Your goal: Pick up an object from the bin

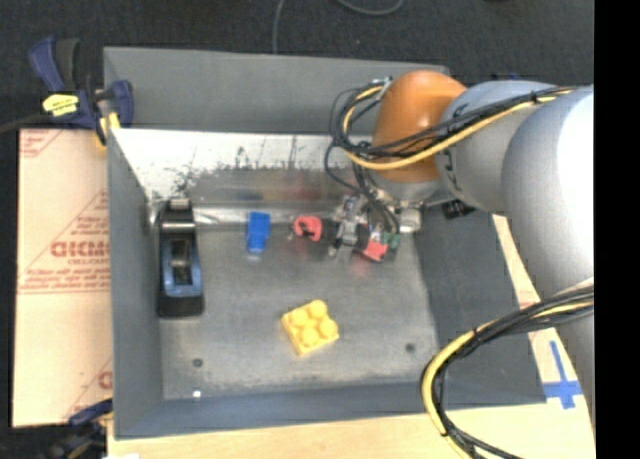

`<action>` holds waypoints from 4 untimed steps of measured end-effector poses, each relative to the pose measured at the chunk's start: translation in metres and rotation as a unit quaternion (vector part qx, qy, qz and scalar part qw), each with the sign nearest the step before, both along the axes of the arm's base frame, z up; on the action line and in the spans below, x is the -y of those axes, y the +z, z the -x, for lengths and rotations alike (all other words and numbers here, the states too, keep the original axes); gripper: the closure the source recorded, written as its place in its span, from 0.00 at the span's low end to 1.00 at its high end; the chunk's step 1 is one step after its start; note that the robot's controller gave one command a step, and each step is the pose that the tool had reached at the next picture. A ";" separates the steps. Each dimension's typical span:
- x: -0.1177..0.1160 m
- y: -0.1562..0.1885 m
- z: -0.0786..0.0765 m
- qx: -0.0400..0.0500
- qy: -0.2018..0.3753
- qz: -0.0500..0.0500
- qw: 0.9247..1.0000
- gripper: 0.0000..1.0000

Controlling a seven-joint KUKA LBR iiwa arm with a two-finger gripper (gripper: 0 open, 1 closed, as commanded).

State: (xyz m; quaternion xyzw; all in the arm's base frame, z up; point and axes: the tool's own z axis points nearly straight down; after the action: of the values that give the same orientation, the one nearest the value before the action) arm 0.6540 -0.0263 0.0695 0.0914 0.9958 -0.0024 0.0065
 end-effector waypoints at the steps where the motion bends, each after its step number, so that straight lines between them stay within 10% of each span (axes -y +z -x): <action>1: -0.012 0.001 0.019 0.001 -0.009 0.000 1.000 1.00; 4: -0.028 0.000 0.010 0.001 -0.030 0.001 1.000 1.00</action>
Offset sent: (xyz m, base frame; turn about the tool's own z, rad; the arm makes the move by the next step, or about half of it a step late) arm -0.0024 0.0124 0.0005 0.0035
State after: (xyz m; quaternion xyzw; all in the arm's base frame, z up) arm 0.6444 0.0015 0.0698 0.1216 0.9926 -0.0031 0.0072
